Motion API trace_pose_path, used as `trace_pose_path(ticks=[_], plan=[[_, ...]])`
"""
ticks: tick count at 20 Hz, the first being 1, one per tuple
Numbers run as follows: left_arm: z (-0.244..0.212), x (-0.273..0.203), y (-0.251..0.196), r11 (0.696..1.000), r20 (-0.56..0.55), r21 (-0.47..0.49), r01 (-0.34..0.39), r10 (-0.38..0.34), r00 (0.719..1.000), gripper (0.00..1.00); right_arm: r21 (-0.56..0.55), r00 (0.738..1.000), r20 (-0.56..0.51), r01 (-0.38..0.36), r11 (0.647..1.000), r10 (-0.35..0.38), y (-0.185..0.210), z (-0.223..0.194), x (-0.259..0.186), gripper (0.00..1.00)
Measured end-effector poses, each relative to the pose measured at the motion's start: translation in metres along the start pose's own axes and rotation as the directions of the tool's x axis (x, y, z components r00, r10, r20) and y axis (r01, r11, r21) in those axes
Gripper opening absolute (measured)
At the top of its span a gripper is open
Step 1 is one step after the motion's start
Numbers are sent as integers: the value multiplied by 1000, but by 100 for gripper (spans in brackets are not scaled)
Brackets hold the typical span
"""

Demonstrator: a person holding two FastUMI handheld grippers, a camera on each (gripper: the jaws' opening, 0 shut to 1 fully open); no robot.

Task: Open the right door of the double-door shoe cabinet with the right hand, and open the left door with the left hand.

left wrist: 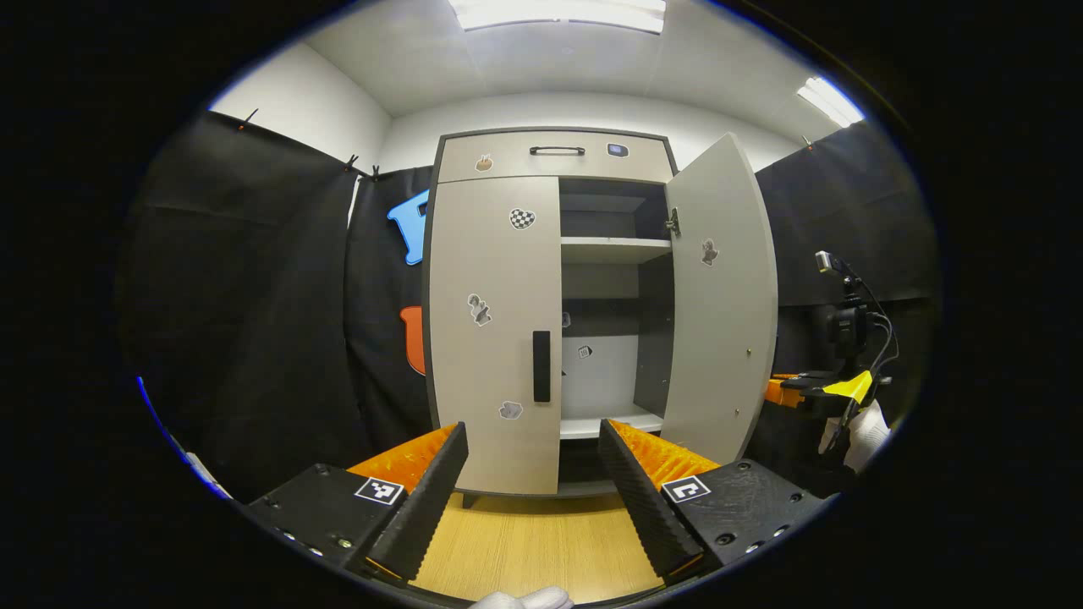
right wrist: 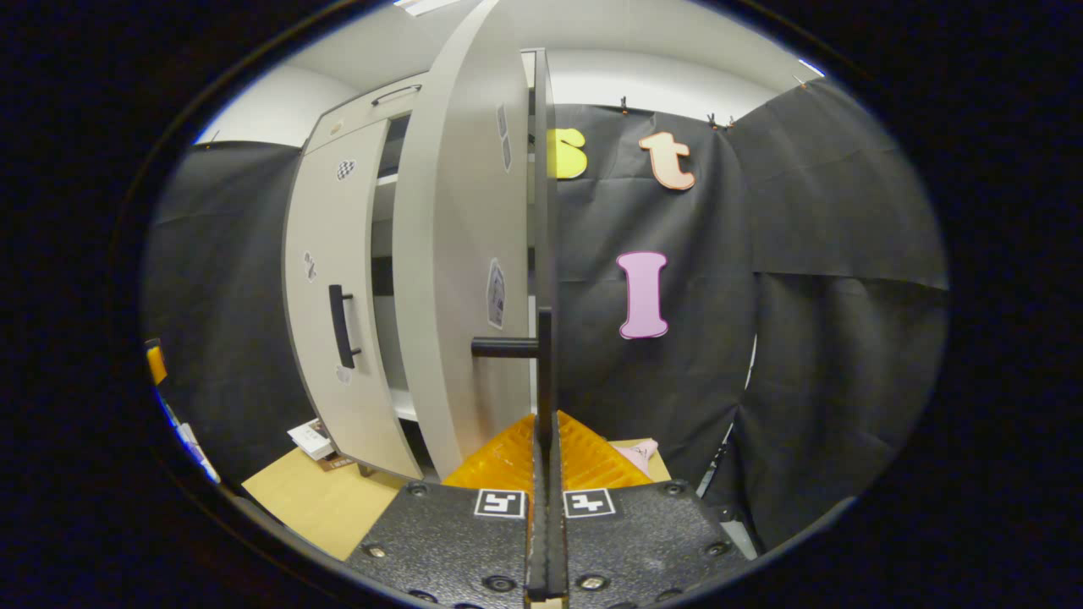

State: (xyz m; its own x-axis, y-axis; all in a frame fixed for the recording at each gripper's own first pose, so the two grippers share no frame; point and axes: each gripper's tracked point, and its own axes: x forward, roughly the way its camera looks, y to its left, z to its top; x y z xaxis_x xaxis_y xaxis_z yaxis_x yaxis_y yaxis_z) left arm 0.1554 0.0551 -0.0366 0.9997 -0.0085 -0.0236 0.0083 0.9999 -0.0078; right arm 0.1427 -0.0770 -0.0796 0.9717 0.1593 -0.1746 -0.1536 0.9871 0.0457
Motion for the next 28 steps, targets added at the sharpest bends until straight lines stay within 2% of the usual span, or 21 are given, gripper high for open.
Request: trace_pose_path(ticks=[6,9,11,12,13,16,17,22,25,28], plan=[[0,-1,0,1000,-5,-3,-23,23,1000,95,-27,1000,-1,14,1000,-14,0,-1,-6,3],[0,-1,3,1000,-7,1,-22,22,1000,95,-22,999,11,36,999,-36,-4,3,-17,9],[1,0,5,1000,-2,5,-22,22,1000,95,-46,997,23,77,996,-76,-12,7,-31,24],[3,-1,6,1000,-1,4,-18,18,1000,95,-55,995,33,97,994,-96,-13,10,-39,40],[2,0,7,1000,0,4,-16,16,1000,95,-61,993,42,113,992,-111,-13,13,-46,45],[1,4,13,1000,-1,4,-5,5,1000,95,-83,988,83,140,987,-133,-6,25,-72,93],[1,6,18,1000,-1,7,-2,2,1000,95,-79,986,94,146,986,-139,-3,26,-79,100],[-2,17,42,1000,-6,11,3,-2,1000,95,10,983,108,146,989,-146,29,29,-103,100],[-6,28,56,1000,-8,18,4,-4,1000,95,9,987,104,119,993,-120,55,24,-100,100],[-13,42,70,1000,-12,16,-4,4,1000,95,-3,987,102,128,992,-128,77,18,-103,100]])
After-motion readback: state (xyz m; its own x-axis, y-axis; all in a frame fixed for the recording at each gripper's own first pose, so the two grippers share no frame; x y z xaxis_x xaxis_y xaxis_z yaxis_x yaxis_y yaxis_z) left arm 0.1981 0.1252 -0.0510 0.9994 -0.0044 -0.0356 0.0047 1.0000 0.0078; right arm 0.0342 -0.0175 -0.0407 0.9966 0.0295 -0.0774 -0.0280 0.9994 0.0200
